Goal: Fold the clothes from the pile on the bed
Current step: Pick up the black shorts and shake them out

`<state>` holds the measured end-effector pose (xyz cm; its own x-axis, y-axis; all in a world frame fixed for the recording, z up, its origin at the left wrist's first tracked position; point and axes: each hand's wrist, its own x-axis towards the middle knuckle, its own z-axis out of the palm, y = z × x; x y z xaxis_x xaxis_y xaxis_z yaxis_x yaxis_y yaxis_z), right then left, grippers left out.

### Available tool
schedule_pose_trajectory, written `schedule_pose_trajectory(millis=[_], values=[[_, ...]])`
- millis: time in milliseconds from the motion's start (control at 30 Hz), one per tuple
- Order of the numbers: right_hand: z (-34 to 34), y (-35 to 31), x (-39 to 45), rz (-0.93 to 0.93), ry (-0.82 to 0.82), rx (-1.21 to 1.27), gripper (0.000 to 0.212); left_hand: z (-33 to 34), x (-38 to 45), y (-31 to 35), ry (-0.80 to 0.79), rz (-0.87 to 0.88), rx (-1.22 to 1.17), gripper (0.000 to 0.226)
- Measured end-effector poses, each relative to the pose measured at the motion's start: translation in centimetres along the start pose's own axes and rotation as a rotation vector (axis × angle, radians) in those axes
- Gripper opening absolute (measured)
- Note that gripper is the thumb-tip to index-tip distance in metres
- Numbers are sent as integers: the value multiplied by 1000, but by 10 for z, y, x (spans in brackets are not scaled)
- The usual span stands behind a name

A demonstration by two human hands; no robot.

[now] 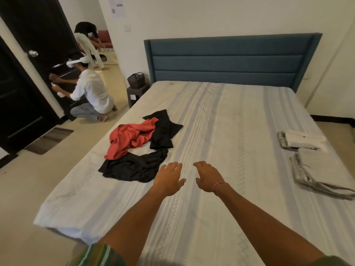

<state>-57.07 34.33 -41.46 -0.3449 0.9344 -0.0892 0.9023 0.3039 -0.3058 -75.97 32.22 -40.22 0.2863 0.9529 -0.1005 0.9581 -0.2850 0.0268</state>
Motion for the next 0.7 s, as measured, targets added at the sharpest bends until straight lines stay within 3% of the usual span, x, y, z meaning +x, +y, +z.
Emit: schedule_pose_trajectory(millis=[333, 700], values=[[88, -66, 139, -34, -205, 50, 56, 54, 48, -152, -90, -92, -52, 63], [229, -71, 251, 67, -424, 314, 53, 169, 92, -248, -276, -164, -82, 62]])
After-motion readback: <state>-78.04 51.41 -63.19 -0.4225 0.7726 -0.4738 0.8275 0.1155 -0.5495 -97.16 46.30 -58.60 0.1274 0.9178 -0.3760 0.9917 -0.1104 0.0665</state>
